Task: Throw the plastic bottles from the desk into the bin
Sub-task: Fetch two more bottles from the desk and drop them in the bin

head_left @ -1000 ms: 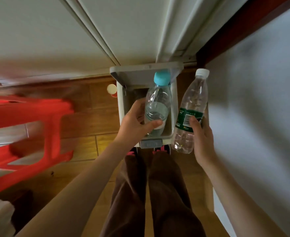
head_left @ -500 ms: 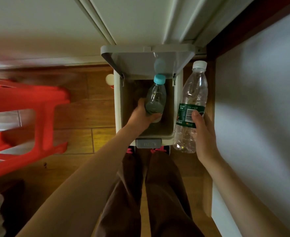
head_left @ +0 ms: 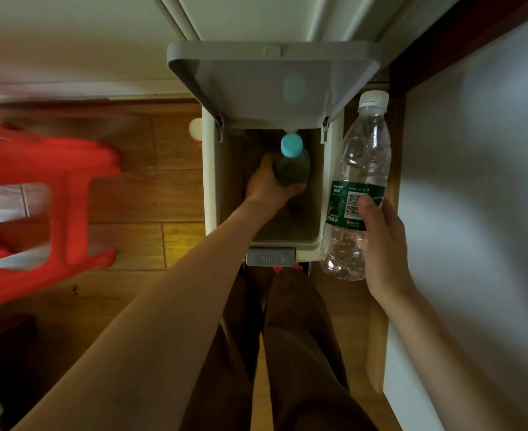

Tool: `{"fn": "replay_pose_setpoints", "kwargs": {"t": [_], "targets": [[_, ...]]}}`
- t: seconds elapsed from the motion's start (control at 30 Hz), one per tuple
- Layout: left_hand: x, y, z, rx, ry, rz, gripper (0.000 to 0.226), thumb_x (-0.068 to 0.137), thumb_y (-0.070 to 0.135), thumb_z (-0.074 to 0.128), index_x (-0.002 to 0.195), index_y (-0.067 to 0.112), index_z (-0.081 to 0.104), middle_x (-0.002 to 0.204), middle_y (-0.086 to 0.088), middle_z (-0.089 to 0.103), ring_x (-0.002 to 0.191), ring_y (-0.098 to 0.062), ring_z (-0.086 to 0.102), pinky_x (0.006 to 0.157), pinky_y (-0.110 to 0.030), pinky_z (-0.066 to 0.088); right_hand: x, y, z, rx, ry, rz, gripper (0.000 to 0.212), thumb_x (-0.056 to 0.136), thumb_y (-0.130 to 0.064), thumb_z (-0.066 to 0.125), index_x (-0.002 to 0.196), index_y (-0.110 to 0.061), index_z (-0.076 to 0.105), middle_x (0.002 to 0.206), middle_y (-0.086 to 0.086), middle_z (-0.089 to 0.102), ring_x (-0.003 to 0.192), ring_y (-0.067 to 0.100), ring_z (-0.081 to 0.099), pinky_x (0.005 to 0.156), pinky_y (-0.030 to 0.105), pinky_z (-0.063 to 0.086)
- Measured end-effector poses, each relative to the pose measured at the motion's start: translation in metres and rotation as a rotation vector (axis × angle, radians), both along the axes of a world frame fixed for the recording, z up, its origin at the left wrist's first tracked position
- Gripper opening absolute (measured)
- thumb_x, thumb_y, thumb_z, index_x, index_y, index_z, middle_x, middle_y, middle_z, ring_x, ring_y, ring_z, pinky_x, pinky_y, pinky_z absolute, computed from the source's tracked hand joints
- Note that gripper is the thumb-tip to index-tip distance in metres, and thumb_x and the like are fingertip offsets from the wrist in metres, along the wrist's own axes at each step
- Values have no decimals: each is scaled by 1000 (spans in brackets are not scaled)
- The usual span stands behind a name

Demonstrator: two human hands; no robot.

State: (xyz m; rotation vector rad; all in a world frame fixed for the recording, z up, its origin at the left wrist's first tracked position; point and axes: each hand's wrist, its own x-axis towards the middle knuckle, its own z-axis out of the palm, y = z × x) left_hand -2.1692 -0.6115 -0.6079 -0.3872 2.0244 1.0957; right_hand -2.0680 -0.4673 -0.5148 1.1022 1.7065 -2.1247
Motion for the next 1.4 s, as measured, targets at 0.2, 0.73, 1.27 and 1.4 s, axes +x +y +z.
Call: {"fn": "replay_pose_setpoints", "kwargs": {"t": [0.2, 0.73, 1.27, 1.4], "targets": [[19, -24, 65, -73, 313, -137, 58, 88, 26, 67, 138, 12, 42, 135, -6, 55, 122, -19, 54, 100, -32, 48, -7, -5, 11, 49, -43, 8, 30, 97, -23, 49, 126, -14, 53, 110, 1, 68, 94, 7, 70, 77, 21, 58], [34, -88, 74, -188, 295, 131, 31, 102, 22, 34, 73, 21, 45, 76, 4, 45, 70, -1, 41, 58, -7, 32, 14, -35, 67, 273, 116, 73, 44, 78, -40, 66, 118, -25, 55, 109, -10, 69, 102, 6, 67, 80, 17, 54], [36, -100, 62, -107, 263, 141, 27, 102, 28, 37, 77, 19, 43, 75, 9, 41, 67, -4, 41, 57, -4, 33, -51, -80, -15, 468, 69, 545, 67, 74, -41, 79, 130, -18, 51, 129, -4, 60, 121, 12, 54, 99, 26, 49], [39, -102, 60, -99, 290, 142, 27, 102, 29, 36, 81, 14, 45, 74, 9, 43, 65, -4, 42, 55, -4, 34, -56, -83, -39, 496, 8, 604, 66, 75, -35, 80, 129, -14, 51, 127, -2, 61, 114, 6, 53, 80, 1, 39]]}}
